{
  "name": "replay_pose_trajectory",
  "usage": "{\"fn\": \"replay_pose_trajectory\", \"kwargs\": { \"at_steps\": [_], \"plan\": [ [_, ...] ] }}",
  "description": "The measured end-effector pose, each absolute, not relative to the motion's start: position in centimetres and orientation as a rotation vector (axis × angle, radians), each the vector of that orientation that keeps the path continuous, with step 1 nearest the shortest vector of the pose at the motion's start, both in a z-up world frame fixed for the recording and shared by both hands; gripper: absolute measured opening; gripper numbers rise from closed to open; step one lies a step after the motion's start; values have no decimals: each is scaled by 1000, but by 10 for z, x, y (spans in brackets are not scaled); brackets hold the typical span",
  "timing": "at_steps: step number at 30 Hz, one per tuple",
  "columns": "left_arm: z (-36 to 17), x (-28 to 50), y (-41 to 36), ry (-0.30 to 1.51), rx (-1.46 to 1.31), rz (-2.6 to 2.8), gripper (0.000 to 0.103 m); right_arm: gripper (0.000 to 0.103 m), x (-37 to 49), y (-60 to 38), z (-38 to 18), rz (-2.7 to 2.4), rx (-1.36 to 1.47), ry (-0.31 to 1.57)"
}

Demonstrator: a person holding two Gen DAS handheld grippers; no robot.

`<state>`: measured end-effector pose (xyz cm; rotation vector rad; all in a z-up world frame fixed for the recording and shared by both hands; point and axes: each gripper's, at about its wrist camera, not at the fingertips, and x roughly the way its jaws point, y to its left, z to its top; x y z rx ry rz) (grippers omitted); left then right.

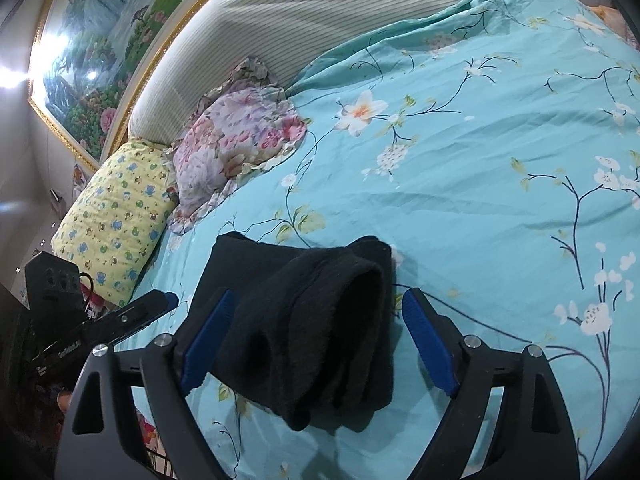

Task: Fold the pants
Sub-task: 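Lower the pants and open both grippers above the bundle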

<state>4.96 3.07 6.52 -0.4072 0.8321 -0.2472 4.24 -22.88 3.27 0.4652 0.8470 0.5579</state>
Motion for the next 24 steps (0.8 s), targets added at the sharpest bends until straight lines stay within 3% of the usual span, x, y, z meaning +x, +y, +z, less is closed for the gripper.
{"fn": "replay_pose_trajectory", "kwargs": {
  "at_steps": [24],
  "plan": [
    [40,59,69,887,-456,-185,74,91,32,-206,15,544,436,915]
  ]
}}
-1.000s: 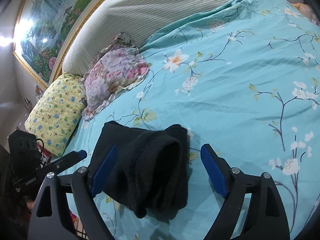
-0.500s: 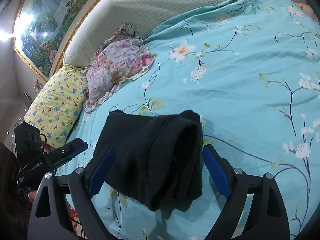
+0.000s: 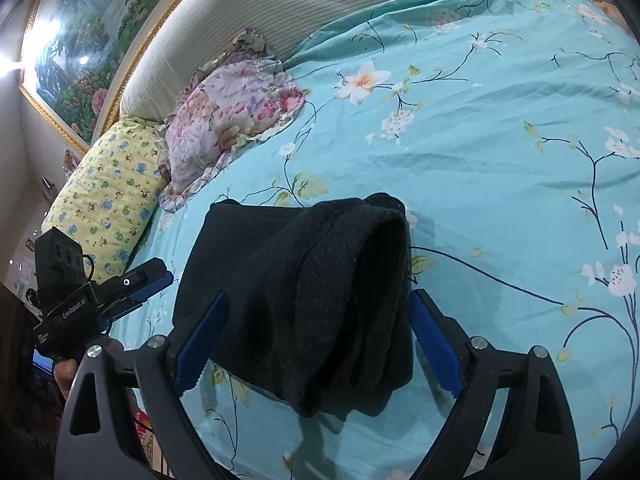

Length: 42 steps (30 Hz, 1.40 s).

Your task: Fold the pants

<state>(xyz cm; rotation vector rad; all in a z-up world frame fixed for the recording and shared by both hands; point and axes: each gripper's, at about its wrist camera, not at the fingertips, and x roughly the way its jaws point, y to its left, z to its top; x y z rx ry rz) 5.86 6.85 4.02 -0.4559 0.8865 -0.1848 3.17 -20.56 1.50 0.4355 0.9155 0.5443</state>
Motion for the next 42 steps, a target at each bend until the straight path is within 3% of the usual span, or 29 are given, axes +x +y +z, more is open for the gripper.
{"fn": "replay_pose_trajectory", "kwargs": {
  "at_steps": [29,36,42],
  "plan": [
    [-3,102,73,983,-484,-151,74,91,49,-203,-13,540,460,995],
    [-15,107,81,1005,-559,-191,58,91,51,-200,-19,557,467,991],
    [-16,108,78,1003,-544,-185,51,91,56,-196,-21,578,470,983]
  ]
}}
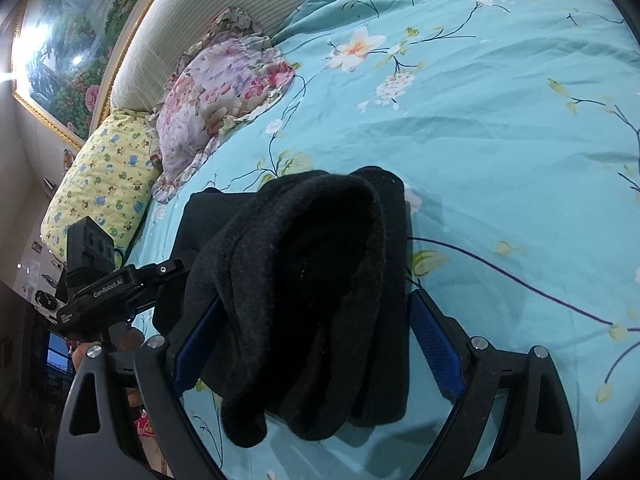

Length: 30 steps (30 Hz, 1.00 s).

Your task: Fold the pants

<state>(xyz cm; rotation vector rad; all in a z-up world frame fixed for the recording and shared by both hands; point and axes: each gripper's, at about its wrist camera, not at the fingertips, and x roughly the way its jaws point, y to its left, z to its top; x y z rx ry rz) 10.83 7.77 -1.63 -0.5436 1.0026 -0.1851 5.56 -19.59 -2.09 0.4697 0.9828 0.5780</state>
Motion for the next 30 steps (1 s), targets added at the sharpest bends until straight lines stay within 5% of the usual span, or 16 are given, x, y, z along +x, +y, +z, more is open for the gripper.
{"fn": "replay_pose_trajectory", "kwargs": {
  "at_steps": [6,14,30],
  "plan": [
    [-13,105,71,994,-509,-168,43,90,59,-190,-23,595,464,974],
    [-3,101,63,982,-455,-154,37,62,59,-192,-24,604,458,975],
    [31,74,62,918,-394,-127,33,52,49,-184,-4,638,438,947]
  ]
}}
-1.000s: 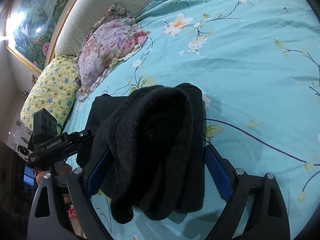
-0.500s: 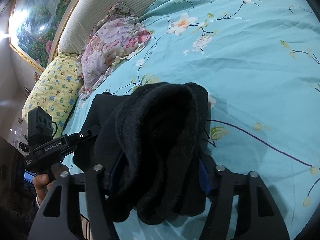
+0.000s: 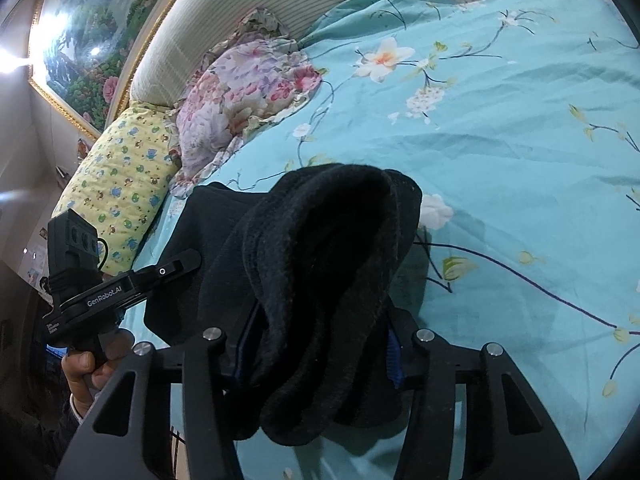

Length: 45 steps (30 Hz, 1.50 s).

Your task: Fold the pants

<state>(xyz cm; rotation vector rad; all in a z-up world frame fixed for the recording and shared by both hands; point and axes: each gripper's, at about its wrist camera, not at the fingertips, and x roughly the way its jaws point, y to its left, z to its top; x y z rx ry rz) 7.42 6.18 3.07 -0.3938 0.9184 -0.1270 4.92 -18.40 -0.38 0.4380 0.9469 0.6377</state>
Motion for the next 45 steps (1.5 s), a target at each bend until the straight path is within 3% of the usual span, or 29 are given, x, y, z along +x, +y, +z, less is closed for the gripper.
{"fn": "replay_pose_trajectory", "kwargs": {
  "at_steps": [24,45],
  "plan": [
    [71,9,139,794,-470,20,32,49,48,-112,30,814,358,922],
    [67,11,241,748,-576,194,32,49,101,10,38,982,223,952]
  ]
}}
